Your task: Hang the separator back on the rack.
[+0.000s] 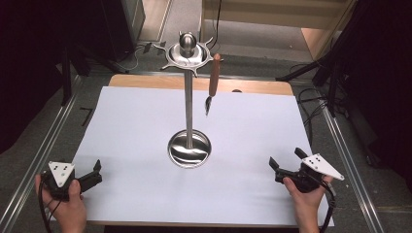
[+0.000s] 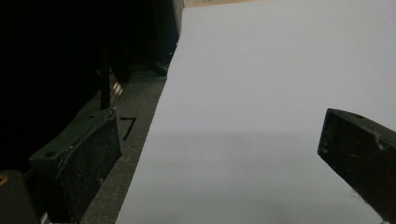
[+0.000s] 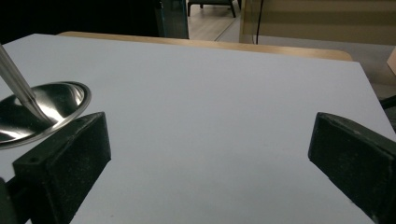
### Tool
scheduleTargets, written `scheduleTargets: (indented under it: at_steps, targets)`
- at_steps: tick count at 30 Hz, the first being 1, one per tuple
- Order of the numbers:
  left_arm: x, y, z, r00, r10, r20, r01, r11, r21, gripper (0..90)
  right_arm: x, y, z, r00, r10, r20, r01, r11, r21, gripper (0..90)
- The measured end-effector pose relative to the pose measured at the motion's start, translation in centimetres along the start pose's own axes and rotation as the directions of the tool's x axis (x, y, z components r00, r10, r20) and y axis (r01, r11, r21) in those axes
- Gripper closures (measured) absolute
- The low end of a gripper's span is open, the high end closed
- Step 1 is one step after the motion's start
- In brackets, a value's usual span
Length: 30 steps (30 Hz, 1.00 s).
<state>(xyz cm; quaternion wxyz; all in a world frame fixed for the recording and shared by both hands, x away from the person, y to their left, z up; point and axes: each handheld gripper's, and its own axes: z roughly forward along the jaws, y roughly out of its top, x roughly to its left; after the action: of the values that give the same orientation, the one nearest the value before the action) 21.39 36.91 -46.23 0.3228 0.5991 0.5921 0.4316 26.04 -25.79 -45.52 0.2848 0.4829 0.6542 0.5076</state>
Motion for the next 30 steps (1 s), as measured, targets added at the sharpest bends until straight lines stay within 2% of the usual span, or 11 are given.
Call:
scheduleTargets:
  at_steps: [12,20,30]
  targets:
    - [0.0,0.0,0.0,1.0,-0.005,-0.001,0.005,1.0,-0.004,0.3,-1.7,-1.9,-1.7,0.998,0.034,0.054,-0.036,0.999,0.032,0.0]
    - [0.1,0.0,0.0,1.0,-0.006,-0.001,0.006,1.0,-0.004,0.3,-3.0,-3.1,-3.2,0.995,0.03,0.095,-0.036,0.997,0.061,0.0]
    - [0.1,0.0,0.0,0.9999,-0.01,0.001,0.01,0.9999,-0.006,0.3,-4.8,-4.1,-5.6,0.9837,0.049,0.173,-0.061,0.996,0.067,0.0]
